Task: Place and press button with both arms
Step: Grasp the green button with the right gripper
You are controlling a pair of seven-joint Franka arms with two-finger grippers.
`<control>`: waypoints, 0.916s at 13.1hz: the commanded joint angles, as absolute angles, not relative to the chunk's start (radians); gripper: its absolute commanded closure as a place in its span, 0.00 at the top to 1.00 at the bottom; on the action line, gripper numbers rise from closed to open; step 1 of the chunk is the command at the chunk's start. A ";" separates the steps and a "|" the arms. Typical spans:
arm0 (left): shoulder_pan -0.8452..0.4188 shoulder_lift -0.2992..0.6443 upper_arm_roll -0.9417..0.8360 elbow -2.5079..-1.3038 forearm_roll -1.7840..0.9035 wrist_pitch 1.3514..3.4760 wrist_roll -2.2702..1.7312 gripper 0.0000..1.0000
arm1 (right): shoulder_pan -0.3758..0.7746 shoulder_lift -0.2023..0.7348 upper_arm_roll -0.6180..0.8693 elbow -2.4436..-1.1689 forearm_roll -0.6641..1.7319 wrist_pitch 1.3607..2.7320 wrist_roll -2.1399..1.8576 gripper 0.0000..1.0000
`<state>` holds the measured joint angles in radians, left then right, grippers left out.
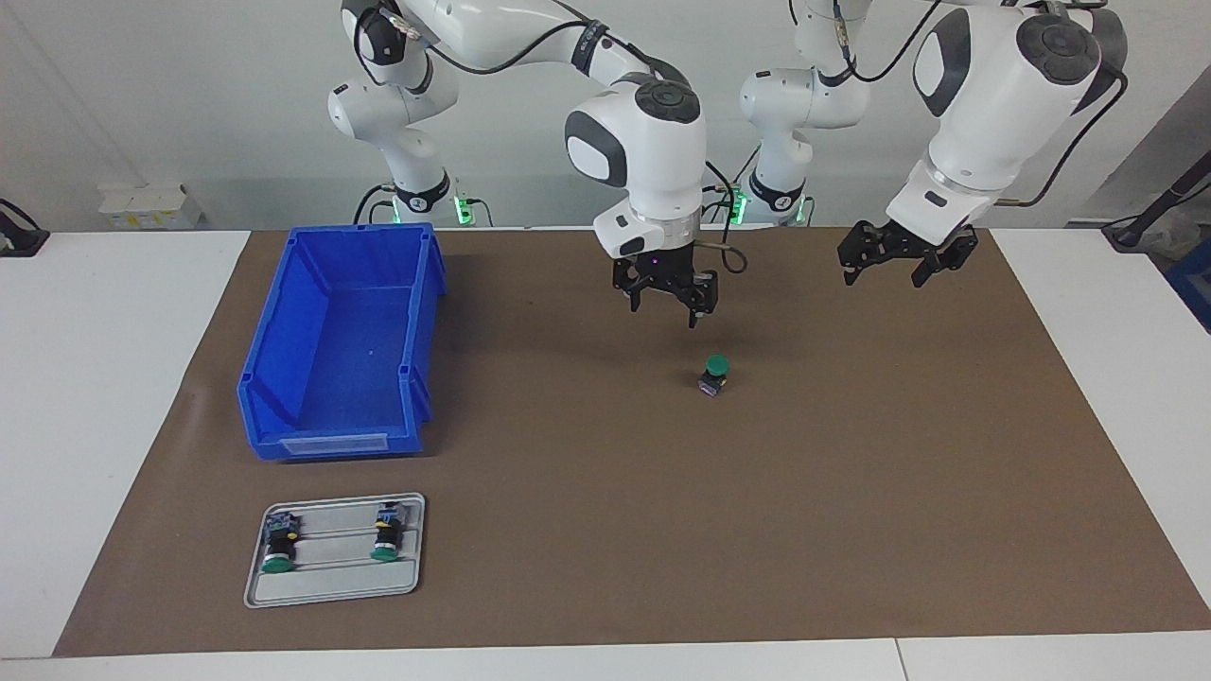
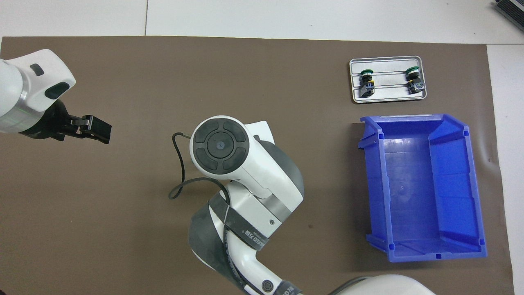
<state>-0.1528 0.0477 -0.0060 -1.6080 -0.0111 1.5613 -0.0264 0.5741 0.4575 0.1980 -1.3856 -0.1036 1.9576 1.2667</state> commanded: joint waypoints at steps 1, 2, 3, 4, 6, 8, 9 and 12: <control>-0.163 -0.002 -0.002 -1.667 0.011 1.575 -0.015 1.00 | 0.615 0.589 0.193 -1.235 -0.162 1.951 1.337 0.98; -0.160 -0.002 -0.002 -1.666 0.009 1.580 -0.021 1.00 | 0.633 0.636 0.193 -1.194 -0.193 1.948 1.365 0.98; -0.155 -0.002 -0.002 -1.666 0.009 1.580 -0.020 1.00 | 0.646 0.668 0.190 -1.174 -0.216 1.957 1.388 0.98; -0.152 -0.002 -0.002 -1.667 0.009 1.580 -0.014 1.00 | 0.646 0.690 0.190 -1.158 -0.224 1.970 1.393 0.98; -0.150 0.000 -0.002 -1.664 0.009 1.582 -0.008 1.00 | 0.666 0.738 0.184 -1.134 -0.254 2.008 1.410 0.98; -0.149 -0.002 0.002 -1.667 0.009 1.589 -0.005 1.00 | 0.672 0.753 0.189 -1.141 -0.302 2.052 1.428 0.97; -0.144 -0.002 -0.002 -1.667 0.009 1.589 -0.008 1.00 | 0.672 0.753 0.189 -1.146 -0.305 2.051 1.428 0.97; -0.138 -0.002 0.002 -1.666 0.009 1.585 -0.017 1.00 | 0.675 0.752 0.189 -1.160 -0.317 2.065 1.428 0.97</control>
